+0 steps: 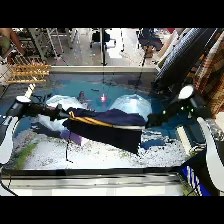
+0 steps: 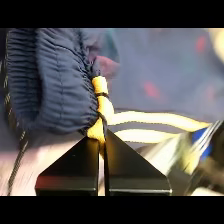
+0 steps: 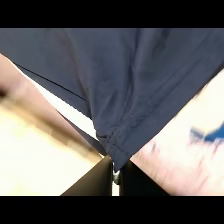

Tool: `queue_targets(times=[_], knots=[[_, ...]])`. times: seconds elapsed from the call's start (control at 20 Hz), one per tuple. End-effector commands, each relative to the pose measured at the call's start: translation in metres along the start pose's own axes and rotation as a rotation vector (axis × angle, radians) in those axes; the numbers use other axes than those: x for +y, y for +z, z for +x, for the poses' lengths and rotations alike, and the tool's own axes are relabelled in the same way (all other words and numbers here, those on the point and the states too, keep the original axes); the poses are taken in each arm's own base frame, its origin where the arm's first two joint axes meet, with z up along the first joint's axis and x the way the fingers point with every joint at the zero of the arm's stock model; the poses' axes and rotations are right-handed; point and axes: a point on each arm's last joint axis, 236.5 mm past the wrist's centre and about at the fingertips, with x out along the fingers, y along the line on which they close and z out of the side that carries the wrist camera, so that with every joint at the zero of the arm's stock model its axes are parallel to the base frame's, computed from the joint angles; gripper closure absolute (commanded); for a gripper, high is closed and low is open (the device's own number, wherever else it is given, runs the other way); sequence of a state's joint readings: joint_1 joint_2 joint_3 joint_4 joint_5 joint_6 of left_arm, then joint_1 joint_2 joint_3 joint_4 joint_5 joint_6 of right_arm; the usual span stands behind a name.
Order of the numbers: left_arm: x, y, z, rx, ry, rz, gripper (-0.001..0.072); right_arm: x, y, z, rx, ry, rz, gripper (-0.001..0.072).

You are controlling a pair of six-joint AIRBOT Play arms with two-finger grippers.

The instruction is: Fold the clothes and pants, and hang the long-sleeved shirts on hangers.

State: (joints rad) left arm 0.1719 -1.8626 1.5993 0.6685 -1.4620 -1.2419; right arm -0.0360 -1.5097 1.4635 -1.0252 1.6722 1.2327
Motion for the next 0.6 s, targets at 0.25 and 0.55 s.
queue_targets(times=[0.25, 0.55], knots=[[0.056, -0.067, 0.032, 0.341, 0.293, 0.070, 0.0678, 0.027, -0.123, 0.112, 0.410, 0.092, 0.069, 0.0676], [0.049, -0.035, 0.002, 0.229, 0.325, 0.036, 0.0343, -0.011, -0.099, 0.095, 0.192, 0.051, 0.174, 0.0346]])
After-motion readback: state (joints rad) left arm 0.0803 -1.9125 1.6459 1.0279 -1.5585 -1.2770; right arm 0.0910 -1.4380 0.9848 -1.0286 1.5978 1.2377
